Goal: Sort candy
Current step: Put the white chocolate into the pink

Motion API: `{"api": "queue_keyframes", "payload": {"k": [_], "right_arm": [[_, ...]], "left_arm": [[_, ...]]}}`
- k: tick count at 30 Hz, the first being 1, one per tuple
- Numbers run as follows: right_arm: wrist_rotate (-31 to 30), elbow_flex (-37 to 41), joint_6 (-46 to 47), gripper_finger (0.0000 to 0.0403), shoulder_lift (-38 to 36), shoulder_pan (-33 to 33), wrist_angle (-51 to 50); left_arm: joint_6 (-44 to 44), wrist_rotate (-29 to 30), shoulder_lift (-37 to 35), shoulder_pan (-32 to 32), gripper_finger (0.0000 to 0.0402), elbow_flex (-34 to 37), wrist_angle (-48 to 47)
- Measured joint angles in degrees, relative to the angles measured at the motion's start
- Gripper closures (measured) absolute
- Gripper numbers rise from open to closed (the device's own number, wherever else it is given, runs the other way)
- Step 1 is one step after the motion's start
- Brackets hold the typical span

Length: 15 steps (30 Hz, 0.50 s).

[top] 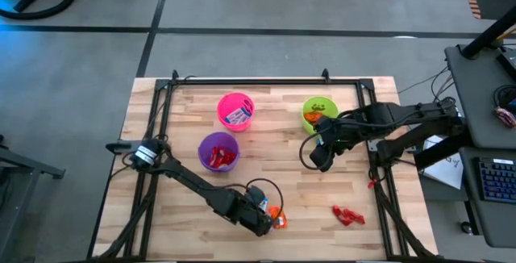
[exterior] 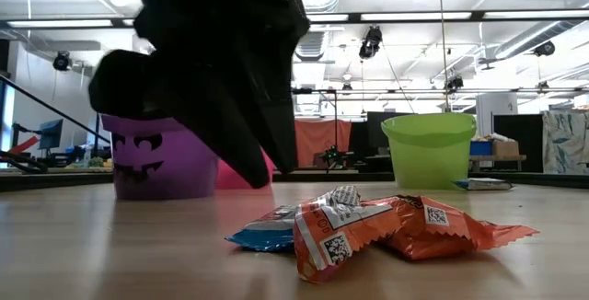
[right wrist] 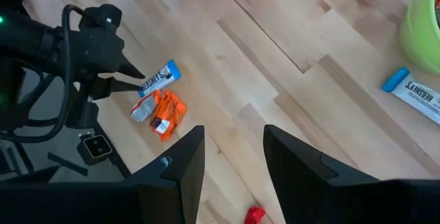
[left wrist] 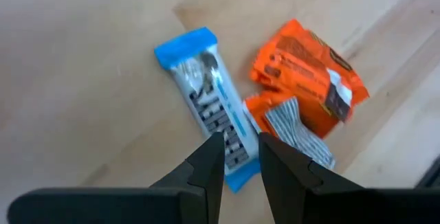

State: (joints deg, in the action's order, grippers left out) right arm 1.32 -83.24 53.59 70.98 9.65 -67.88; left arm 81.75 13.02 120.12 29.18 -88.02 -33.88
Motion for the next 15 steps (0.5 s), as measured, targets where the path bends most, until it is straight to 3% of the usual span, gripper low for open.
{"api": "queue_keyframes", "payload": {"k": [15], "right_arm": [[-0.02, 0.0, 0.02, 0.0261, 0.02, 0.0, 0.0]], "left_arm": [[-1.74, 2.91, 0.61, -2.51, 0.0322, -0.47, 1.21]]}}
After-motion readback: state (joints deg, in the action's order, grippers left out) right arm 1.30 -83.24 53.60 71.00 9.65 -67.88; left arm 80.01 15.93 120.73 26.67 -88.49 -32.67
